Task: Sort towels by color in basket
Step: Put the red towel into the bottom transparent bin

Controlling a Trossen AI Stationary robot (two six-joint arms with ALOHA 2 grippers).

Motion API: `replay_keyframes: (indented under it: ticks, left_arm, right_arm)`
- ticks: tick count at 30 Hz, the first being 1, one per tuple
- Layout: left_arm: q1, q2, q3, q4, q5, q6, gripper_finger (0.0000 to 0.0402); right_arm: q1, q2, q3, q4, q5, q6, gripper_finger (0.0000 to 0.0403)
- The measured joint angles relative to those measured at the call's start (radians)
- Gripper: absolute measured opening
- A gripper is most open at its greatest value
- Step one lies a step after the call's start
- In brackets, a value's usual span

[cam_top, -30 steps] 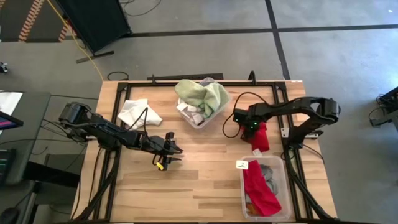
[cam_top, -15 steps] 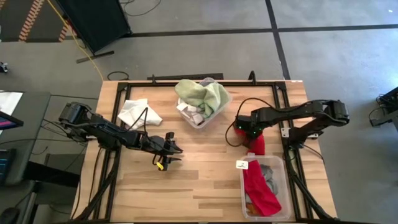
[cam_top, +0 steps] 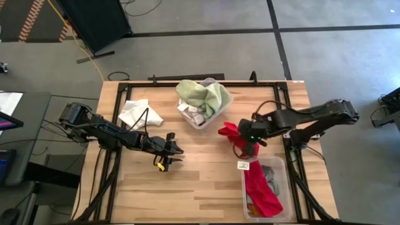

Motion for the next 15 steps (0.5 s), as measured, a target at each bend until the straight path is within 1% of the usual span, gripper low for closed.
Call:
replay_keyframes:
  ticks: [5,8,11,15]
  left_arm:
    - [0.0,0.0,0.0,0.0,0.0,0.0,0.0185]
    - [0.0,0.0,0.0,0.0,0.0,0.0,0.0185]
    - [0.0,0.0,0.0,0.001,0.0,0.0,0.0185]
    - [0.0,0.0,0.0,0.001,0.0,0.0,0.0185]
  right_arm:
    - [0.129,-0.022,0.11,-0.007,0.008,0.045,0.0021]
    - [0.214,-0.028,0.168,-0.037,0.007,0.098,0.0021]
    - [0.305,-0.028,0.219,-0.082,0.008,0.18,0.0021]
    - [0.43,-0.028,0.277,-0.137,0.008,0.343,0.0021]
